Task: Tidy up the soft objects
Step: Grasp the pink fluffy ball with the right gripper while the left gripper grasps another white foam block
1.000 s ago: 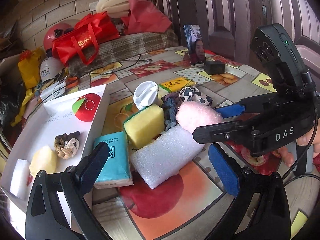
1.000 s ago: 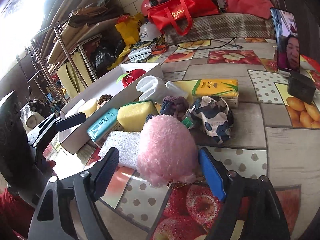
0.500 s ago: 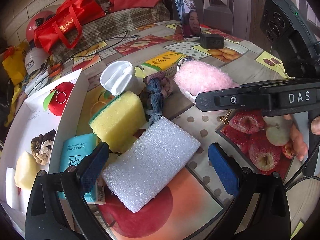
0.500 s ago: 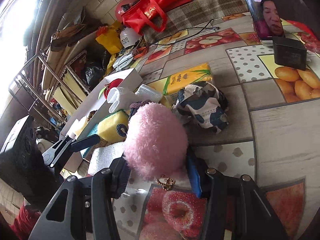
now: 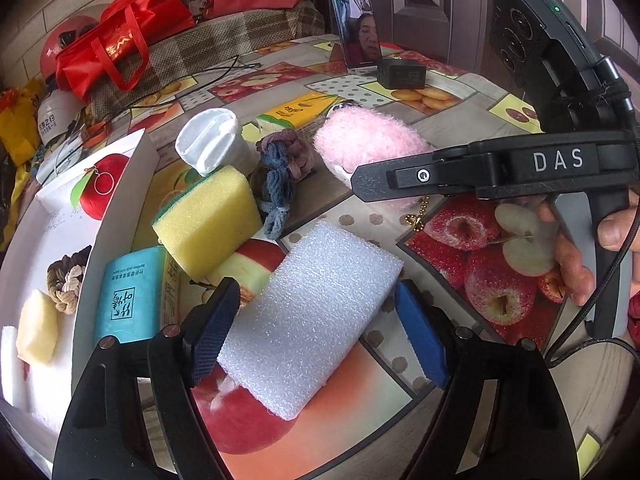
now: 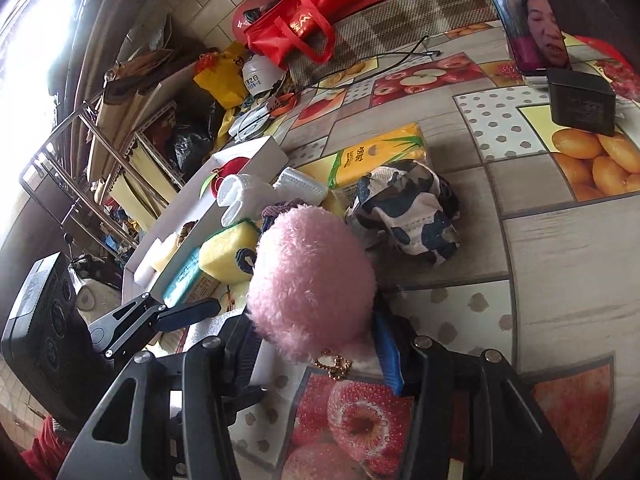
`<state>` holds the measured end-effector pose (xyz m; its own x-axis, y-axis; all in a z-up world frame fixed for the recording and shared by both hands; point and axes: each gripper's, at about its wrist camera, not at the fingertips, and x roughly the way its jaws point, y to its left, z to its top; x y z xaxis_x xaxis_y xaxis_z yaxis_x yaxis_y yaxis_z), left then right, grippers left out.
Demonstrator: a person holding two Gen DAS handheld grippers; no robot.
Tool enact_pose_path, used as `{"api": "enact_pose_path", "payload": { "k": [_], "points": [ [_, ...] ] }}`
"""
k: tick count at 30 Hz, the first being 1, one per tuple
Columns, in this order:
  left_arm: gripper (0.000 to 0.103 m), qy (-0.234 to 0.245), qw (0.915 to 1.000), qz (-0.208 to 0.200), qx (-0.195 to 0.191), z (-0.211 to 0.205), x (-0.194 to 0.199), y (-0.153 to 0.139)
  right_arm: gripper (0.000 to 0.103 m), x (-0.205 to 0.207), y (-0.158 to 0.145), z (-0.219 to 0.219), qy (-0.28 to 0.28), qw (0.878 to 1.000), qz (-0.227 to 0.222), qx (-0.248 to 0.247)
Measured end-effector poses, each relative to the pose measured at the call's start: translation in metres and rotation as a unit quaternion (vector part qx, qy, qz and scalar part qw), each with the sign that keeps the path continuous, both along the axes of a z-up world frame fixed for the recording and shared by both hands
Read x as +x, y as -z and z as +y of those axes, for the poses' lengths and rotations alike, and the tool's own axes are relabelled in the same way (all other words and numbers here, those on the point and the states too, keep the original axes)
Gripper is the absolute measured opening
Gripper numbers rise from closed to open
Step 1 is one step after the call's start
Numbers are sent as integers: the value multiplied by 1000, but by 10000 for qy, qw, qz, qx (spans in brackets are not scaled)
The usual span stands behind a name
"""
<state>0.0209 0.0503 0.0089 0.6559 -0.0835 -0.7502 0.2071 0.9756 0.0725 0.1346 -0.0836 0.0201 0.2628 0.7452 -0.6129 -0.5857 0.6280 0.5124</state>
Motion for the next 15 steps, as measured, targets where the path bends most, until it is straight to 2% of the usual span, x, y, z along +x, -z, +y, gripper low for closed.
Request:
{"api": "enact_pose_path", "payload": {
  "k": [6, 8, 11, 15],
  "points": [
    [81, 23, 10000, 53, -14, 1, 1, 0, 51, 0, 0, 1, -8, 10000, 11, 8],
    [71, 70, 10000, 11, -63, 1, -1, -1, 51, 0, 0, 1, -17, 10000, 12, 18],
    [63, 125, 9998, -85, -86, 1, -3, -4, 51, -2, -1, 1, -63, 10000, -18, 55],
    [61, 131, 9991, -388, 81, -3, -11, -10, 51, -11, -10, 5, -187, 9992, -322, 122]
  ]
}}
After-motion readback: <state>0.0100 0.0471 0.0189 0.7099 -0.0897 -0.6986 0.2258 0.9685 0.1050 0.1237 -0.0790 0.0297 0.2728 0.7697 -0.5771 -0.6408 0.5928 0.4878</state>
